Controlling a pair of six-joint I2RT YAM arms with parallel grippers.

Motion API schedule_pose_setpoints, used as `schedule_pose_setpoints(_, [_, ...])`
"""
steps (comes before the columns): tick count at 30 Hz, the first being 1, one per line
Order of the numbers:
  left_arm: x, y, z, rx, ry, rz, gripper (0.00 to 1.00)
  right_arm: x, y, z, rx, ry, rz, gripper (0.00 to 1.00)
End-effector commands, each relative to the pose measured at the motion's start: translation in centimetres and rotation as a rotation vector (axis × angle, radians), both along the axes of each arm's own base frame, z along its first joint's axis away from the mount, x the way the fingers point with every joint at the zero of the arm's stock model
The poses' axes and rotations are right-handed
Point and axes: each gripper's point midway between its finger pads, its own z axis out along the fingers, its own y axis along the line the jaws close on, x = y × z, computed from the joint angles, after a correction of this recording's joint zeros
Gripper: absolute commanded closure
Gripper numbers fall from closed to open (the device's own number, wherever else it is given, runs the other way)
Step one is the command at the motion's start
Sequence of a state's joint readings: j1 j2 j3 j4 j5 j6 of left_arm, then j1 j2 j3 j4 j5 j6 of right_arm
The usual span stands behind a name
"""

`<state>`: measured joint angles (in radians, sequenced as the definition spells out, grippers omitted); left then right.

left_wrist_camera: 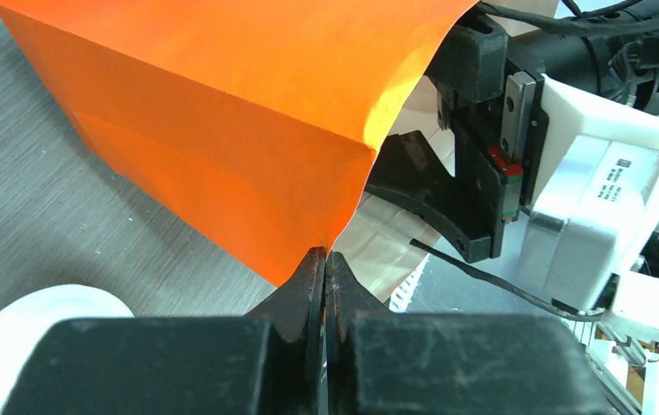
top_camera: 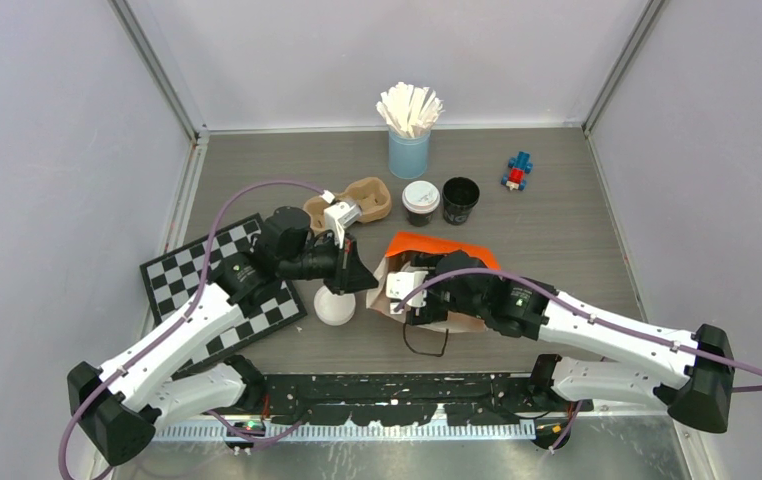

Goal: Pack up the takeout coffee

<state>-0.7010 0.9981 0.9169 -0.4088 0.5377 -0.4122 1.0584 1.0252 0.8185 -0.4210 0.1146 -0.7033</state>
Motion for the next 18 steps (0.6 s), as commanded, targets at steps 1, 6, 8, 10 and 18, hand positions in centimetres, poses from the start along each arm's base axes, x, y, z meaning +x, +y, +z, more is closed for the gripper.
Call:
schedule_pose_setpoints(1, [-0.5, -0.2, 1.6, -0.060, -0.032, -0.014, 0.99, 0.7, 0.3, 1.0, 0.053, -0.082, 0.001, 0.23])
schedule_pose_setpoints(6, [-0.7, -0.4, 2.1, -0.076, -0.016, -0.017, 1.00, 1.2, 0.4, 0.3, 0.011, -0.111, 0.019, 0.23])
schedule_pose_setpoints(8, [-0.8, -0.5, 2.5, -0.082, -0.009, -0.022, 1.00, 1.4, 0.4, 0.3, 0.010, -0.132, 0.019, 0.23])
schedule_pose_setpoints(10, [-0.8, -0.6, 2.7, -0.090, -0.007, -0.025, 1.00, 1.5, 0.4, 0.3, 0.009, -0.141, 0.024, 0.23])
schedule_pose_setpoints(18, [-1.3, -0.6, 2.2, -0.090, 0.008, -0.050, 1.00, 1.2, 1.7, 0.1, -0.014, -0.125, 0.092, 0.23])
